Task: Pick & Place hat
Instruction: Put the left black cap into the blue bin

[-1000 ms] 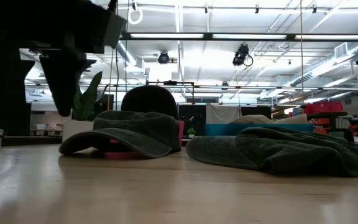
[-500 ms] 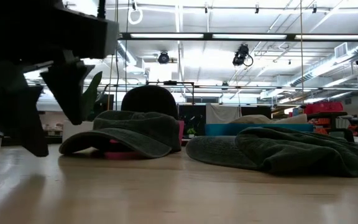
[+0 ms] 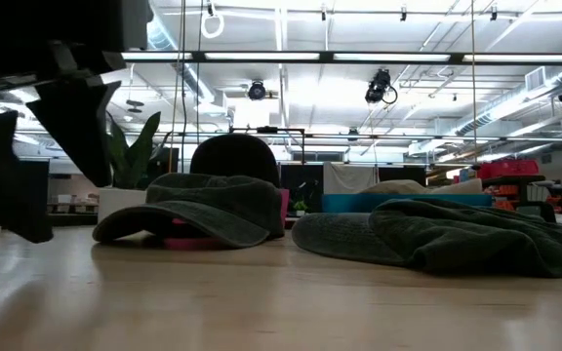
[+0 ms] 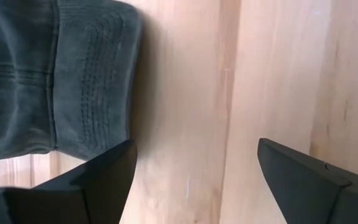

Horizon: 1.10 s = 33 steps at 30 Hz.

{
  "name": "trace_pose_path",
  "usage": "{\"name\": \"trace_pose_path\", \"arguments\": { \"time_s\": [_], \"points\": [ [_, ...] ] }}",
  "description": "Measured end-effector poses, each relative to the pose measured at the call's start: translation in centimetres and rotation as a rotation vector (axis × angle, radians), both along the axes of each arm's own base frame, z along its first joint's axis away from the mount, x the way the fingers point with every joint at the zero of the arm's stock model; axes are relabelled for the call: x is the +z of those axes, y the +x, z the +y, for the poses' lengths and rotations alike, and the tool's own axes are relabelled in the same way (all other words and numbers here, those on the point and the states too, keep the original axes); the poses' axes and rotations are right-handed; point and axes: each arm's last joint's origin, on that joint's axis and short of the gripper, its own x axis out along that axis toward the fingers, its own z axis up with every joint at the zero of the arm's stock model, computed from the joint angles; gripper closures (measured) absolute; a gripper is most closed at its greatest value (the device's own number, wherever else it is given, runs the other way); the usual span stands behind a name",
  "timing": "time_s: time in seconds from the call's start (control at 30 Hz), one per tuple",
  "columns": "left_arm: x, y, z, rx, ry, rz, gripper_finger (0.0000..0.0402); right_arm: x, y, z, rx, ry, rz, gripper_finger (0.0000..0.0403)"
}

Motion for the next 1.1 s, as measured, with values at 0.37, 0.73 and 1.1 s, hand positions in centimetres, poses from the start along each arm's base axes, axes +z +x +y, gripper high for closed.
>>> {"name": "trace_pose_path", "arguments": {
  "time_s": [0.37, 0.73, 1.1],
  "points": [
    [-0.1, 1.3, 0.9, 0.069, -0.042, -0.048, 0.0065, -0.5, 0.0, 0.0, 0.0, -0.058, 0.036, 0.0396],
    [0.1, 4.6, 0.6, 0.038, -0.23, -0.239, 0.0072, -0.6, 0.0, 0.0, 0.004, -0.068, 0.046, 0.0396],
    [1.8, 2.9, -0.7, -0.101, -0.092, -0.11, 0.0107, -0.6, 0.0, 0.0, 0.004, -0.07, 0.046, 0.0396]
  ]
}}
